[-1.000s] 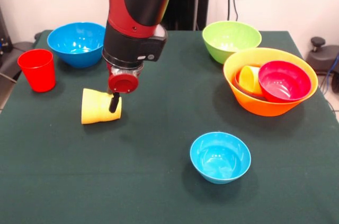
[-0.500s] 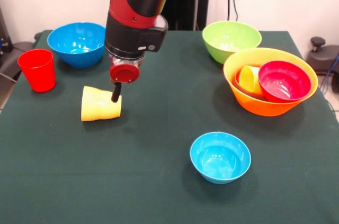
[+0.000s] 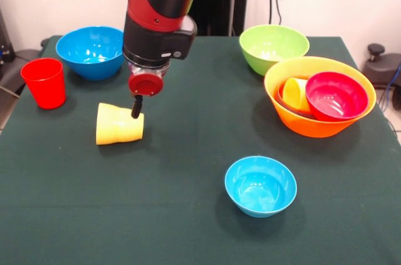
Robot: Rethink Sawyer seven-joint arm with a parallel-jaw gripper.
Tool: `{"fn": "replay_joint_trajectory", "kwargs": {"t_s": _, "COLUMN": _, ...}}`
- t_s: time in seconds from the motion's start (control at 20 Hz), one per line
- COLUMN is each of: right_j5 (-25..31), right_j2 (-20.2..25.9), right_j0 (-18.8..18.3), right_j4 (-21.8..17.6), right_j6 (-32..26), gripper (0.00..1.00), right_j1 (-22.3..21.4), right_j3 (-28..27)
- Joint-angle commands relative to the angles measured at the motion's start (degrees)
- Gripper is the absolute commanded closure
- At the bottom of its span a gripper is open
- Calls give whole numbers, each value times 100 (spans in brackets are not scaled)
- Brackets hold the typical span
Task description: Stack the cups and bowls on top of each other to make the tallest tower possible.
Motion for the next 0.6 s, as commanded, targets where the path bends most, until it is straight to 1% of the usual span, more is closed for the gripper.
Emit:
{"fn": "replay_joint_trajectory", "kwargs": {"t_s": 0.05, "right_j5": -70, "right_j2": 892, "right_j0": -137, "right_j4": -102, "right_j6": 471, "gripper": 0, "right_j1": 328, "right_j3": 78}}
{"fn": "replay_joint_trajectory", "kwargs": {"t_s": 0.4, "right_j5": -492, "right_j2": 969, "right_j0": -173, "right_j4": -88, "right_j6": 556, "gripper": 0, "right_j1": 602, "right_j3": 83}}
{"fn": "replay_joint_trajectory", "kwargs": {"t_s": 0.6, "right_j5": -625, "right_j2": 1007, "right_j0": -195, "right_j4": -92, "right_j6": 567, "gripper": 0, "right_j1": 685, "right_j3": 91}}
